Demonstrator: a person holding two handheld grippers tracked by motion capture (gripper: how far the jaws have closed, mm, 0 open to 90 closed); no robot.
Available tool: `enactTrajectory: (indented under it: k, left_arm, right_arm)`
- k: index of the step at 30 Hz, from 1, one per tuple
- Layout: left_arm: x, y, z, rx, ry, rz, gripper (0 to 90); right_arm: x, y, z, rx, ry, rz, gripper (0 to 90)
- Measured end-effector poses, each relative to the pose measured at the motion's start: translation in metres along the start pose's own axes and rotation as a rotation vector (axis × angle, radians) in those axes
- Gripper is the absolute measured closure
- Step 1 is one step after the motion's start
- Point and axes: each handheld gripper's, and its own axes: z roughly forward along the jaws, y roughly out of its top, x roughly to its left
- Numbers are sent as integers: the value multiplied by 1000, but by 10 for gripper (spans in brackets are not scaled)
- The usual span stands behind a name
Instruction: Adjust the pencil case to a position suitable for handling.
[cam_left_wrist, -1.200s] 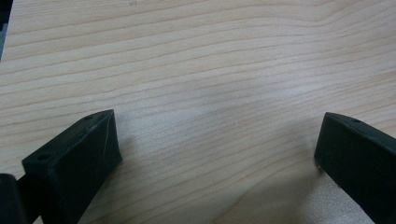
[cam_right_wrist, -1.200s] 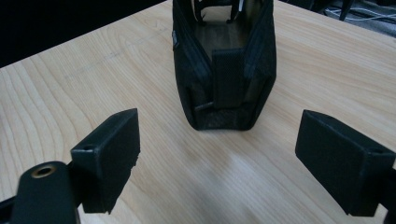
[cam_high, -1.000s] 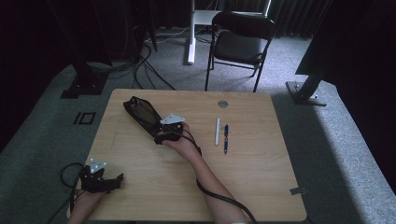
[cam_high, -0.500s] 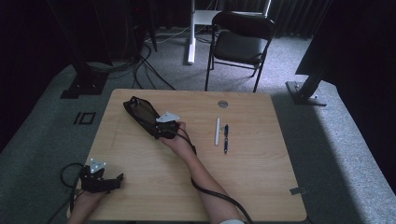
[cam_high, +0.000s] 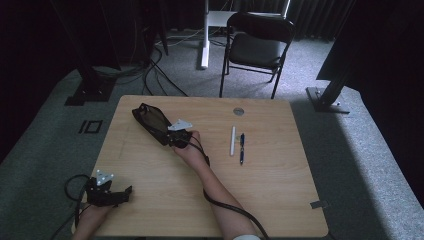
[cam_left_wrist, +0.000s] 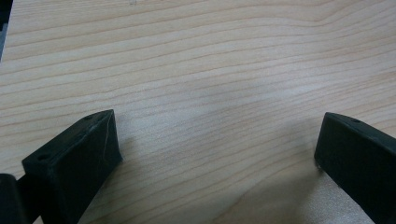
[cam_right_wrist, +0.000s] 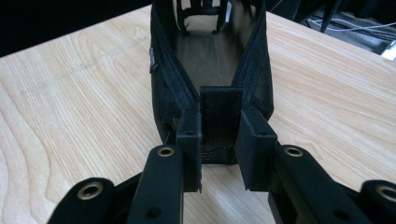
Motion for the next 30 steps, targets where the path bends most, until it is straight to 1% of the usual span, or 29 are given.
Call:
enactTrajectory:
  k: [1, 4, 6, 10, 12, 15, 17, 19, 25, 27, 30]
  left_arm:
    - [0, 0, 0, 0, 0, 0, 3]
    - [0, 0, 0, 0, 0, 0, 3]
    - [0, 0, 0, 0, 0, 0, 3]
    - [0, 0, 0, 0, 0, 0, 3]
    - [0, 0, 0, 1, 0, 1, 3]
    - [0, 0, 0, 0, 0, 0, 3]
    - [0, 0, 0, 0, 0, 0, 3]
    - [0, 0, 0, 0, 0, 0, 3]
    - [0, 0, 0, 1, 0, 1, 3]
    - [0, 0, 0, 1, 0, 1, 3]
    - [0, 0, 0, 1, 0, 1, 3]
  right_arm:
    - [0, 0, -1, 2, 5, 7, 728]
    - [0, 0, -5, 6, 13, -14, 730]
    - [1, -2, -8, 2, 22, -3, 730]
    - [3, -7, -12, 13, 27, -24, 730]
    - [3, -9, -14, 10, 30, -23, 731]
    - [1, -11, -19, 9, 32, -11, 731]
    - [1, -13, -24, 1, 38, 10, 731]
    - [0, -16, -28, -4, 38, 19, 731]
    - [-3, -21, -35, 8, 43, 9, 732]
    - [-3, -24, -41, 9, 50, 15, 732]
    - [-5, -27, -47, 7, 48, 14, 732]
